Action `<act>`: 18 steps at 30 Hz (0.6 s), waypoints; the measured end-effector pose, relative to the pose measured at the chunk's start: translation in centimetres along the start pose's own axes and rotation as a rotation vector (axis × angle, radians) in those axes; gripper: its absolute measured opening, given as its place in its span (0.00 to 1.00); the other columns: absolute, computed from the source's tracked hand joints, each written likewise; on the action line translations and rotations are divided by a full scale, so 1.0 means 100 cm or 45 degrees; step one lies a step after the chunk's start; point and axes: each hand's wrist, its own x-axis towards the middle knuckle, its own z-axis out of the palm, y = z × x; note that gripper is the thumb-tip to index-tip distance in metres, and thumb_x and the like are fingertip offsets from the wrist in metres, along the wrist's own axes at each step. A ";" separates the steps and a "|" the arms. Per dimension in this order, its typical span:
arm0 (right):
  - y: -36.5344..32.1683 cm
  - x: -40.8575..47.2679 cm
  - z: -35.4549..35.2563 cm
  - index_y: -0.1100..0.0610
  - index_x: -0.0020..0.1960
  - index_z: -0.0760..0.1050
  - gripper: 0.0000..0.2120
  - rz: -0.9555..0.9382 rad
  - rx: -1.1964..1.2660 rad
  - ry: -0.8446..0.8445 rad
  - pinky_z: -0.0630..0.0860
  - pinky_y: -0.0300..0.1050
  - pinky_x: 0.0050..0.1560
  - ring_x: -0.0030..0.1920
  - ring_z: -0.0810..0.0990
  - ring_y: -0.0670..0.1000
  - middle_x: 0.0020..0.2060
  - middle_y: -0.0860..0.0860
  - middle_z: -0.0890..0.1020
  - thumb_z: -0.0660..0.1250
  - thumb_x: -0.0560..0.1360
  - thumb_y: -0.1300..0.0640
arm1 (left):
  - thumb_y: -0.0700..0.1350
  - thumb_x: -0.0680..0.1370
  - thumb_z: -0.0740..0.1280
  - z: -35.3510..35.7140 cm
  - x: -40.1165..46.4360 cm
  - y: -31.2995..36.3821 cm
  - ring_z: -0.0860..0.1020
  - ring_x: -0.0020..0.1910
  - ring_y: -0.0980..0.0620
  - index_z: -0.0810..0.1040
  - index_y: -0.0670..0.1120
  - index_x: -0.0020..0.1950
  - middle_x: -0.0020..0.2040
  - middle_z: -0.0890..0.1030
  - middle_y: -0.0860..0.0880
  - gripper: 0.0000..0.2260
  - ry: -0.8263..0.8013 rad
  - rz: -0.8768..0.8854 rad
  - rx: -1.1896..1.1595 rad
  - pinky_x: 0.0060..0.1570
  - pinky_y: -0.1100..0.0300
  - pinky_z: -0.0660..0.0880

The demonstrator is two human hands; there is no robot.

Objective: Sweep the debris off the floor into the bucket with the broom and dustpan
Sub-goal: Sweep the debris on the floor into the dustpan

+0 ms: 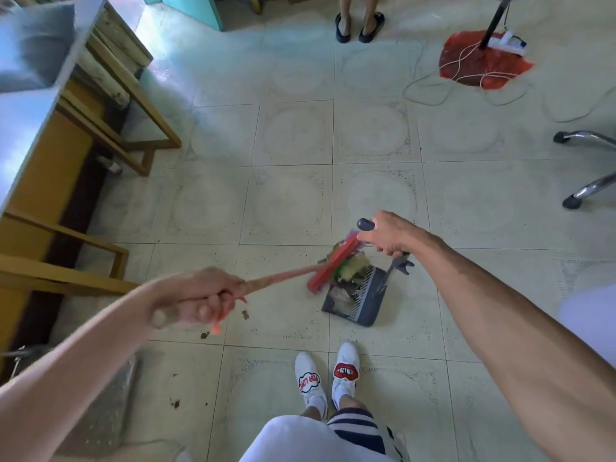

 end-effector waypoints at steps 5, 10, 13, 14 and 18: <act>0.008 -0.009 0.004 0.52 0.35 0.69 0.11 0.024 0.131 0.104 0.62 0.33 0.17 0.15 0.65 0.44 0.23 0.49 0.73 0.65 0.75 0.54 | 0.38 0.83 0.59 -0.018 -0.032 0.036 0.66 0.16 0.55 0.65 0.52 0.76 0.23 0.70 0.46 0.22 0.278 0.104 0.474 0.11 0.65 0.64; 0.020 -0.024 0.010 0.56 0.34 0.71 0.11 0.077 0.321 0.286 0.62 0.32 0.17 0.14 0.66 0.43 0.23 0.50 0.74 0.66 0.74 0.55 | 0.38 0.82 0.60 0.006 0.027 0.075 0.72 0.19 0.51 0.72 0.41 0.66 0.28 0.80 0.45 0.13 0.439 0.330 0.908 0.19 0.61 0.70; 0.024 -0.029 0.021 0.55 0.31 0.71 0.13 0.153 0.425 0.416 0.62 0.32 0.17 0.14 0.66 0.45 0.22 0.50 0.74 0.65 0.74 0.55 | 0.36 0.82 0.58 0.034 0.088 0.085 0.76 0.19 0.54 0.72 0.36 0.64 0.34 0.79 0.44 0.12 0.452 0.360 1.089 0.17 0.64 0.70; 0.025 -0.030 0.025 0.55 0.30 0.70 0.13 0.172 0.453 0.457 0.62 0.32 0.17 0.13 0.66 0.45 0.22 0.50 0.73 0.64 0.73 0.56 | 0.36 0.82 0.58 0.045 0.106 0.082 0.75 0.20 0.55 0.72 0.36 0.64 0.34 0.78 0.45 0.12 0.468 0.355 1.150 0.16 0.66 0.70; 0.021 -0.025 0.030 0.55 0.33 0.72 0.12 0.177 0.520 0.530 0.62 0.31 0.15 0.14 0.68 0.44 0.24 0.50 0.74 0.65 0.76 0.58 | 0.35 0.81 0.60 0.078 0.143 0.044 0.74 0.24 0.57 0.71 0.36 0.67 0.35 0.75 0.47 0.14 0.449 0.266 1.335 0.15 0.69 0.67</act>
